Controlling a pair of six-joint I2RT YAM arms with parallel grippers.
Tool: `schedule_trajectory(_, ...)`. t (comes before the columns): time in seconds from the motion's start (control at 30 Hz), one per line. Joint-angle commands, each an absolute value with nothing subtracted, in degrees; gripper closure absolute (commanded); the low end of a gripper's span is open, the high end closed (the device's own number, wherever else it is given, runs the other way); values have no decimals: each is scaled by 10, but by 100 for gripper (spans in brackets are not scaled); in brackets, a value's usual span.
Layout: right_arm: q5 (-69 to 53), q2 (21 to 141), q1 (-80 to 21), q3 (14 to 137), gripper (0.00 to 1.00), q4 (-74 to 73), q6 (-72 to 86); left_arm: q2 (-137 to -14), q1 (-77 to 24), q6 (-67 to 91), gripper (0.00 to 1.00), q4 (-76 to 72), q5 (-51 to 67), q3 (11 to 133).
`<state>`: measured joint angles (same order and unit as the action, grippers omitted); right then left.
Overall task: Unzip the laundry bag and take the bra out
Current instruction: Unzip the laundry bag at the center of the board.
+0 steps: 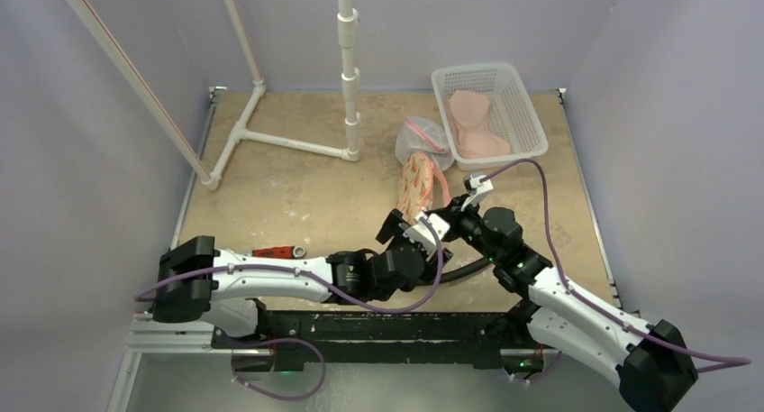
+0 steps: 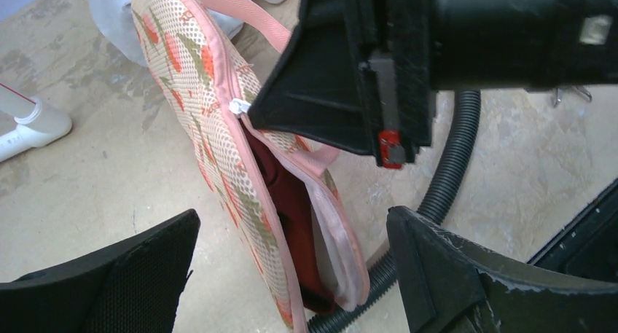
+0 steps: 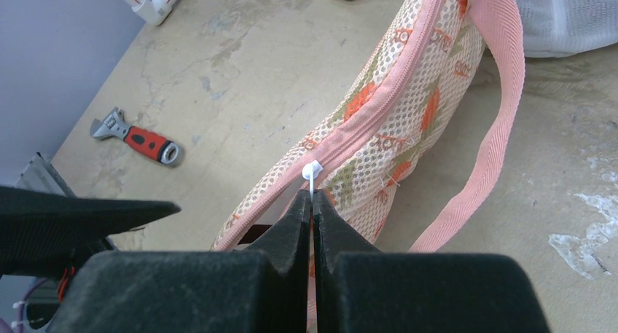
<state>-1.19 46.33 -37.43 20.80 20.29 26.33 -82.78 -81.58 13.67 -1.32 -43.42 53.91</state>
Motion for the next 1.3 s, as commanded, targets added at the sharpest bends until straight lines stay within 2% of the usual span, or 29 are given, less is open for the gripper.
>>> schedule_trajectory(0.0, -27, 453, -373, 218, 100, 216, 257, -849, -790, 169, 3, -45, -419, 553)
schedule_trajectory(0.13, -32, 454, -373, 220, 100, 216, 257, -870, -766, 176, 10, -51, -407, 545)
schedule_trajectory(0.27, -38, 451, -373, 221, 100, 215, 258, -878, -755, 172, 24, -65, -388, 533)
schedule_trajectory(0.43, -45, 450, -373, 220, 100, 218, 261, -883, -753, 156, 51, -70, -372, 524)
schedule_trajectory(0.47, -47, 451, -373, 220, 100, 219, 262, -881, -752, 151, 60, -69, -369, 521)
schedule_trajectory(0.57, -52, 450, -373, 224, 100, 218, 262, -864, -752, 139, 77, -67, -369, 507)
schedule_trajectory(0.63, -53, 451, -373, 228, 100, 216, 260, -846, -753, 130, 94, -64, -370, 491)
schedule_trajectory(0.67, -54, 451, -373, 230, 100, 216, 258, -836, -753, 126, 98, -61, -369, 484)
schedule_trajectory(1.0, -44, 479, -372, 244, 100, 238, 259, -708, -758, 71, 100, -30, -360, 422)
schedule_trajectory(1.27, -36, 491, -373, 269, 100, 229, 252, -638, -770, 20, 100, 58, -340, 439)
